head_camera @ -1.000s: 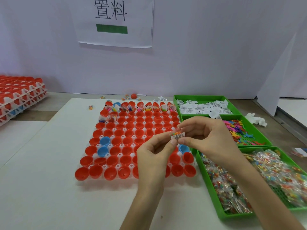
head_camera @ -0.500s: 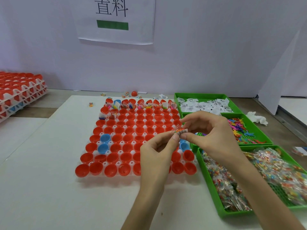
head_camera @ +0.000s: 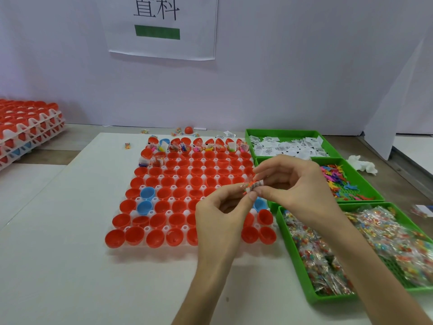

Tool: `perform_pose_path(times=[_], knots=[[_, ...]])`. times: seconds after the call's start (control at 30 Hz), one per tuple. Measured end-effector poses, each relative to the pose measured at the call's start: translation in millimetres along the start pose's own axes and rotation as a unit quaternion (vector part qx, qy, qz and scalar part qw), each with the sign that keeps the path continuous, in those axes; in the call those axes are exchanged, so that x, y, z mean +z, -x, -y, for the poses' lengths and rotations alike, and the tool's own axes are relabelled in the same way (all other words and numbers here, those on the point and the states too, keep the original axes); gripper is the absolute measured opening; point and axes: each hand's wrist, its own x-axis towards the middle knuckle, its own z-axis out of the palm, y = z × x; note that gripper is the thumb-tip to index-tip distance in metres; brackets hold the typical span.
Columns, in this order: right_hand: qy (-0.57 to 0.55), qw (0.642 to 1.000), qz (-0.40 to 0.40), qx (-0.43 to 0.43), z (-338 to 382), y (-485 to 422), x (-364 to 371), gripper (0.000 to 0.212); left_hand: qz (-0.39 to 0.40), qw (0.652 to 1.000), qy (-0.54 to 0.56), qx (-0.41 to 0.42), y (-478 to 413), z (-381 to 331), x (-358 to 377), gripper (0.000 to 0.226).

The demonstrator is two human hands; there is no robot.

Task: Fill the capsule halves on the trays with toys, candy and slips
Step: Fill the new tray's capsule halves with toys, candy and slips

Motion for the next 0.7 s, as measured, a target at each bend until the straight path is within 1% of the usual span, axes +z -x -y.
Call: perform_pose_path(times=[0.07, 0.17, 0.27, 0.33, 0.4, 0.5, 0.7], knots=[[0.008, 1.0, 0.005, 0.003, 1, 1, 0, 0.034, -0.011, 1.0, -0.017, 0.011, 0, 1, 0, 0.012], [0.012, 1.0, 0.015, 0.008, 1, 0, -3, 0.034, -0.011, 1.0, -0.012, 0.016, 1, 1, 0, 0.01], [0.019, 0.998, 0.049, 0.021, 1, -1, -7, 0.034, -0.006, 1.0, 0.005, 0.015, 2, 0, -1, 0.01], [0.022, 0.996, 0.081, 0.027, -1, -1, -9, 0.027, 0.0, 1.0, 0.018, 0.012, 2, -1, -2, 0.011], [0.003, 0.995, 0.095, 0.031, -1, -1, -12, 0.019, 0.006, 0.999, 0.032, 0.002, 2, -2, -2, 0.01], [-0.034, 0.994, 0.097, 0.037, 0, -2, -16, 0.02, 0.009, 0.999, 0.043, -0.013, 1, -3, -3, 0.011], [-0.055, 0.994, 0.09, 0.032, -2, -1, -7, 0.017, 0.007, 0.999, 0.041, -0.016, 1, -2, -3, 0.009]])
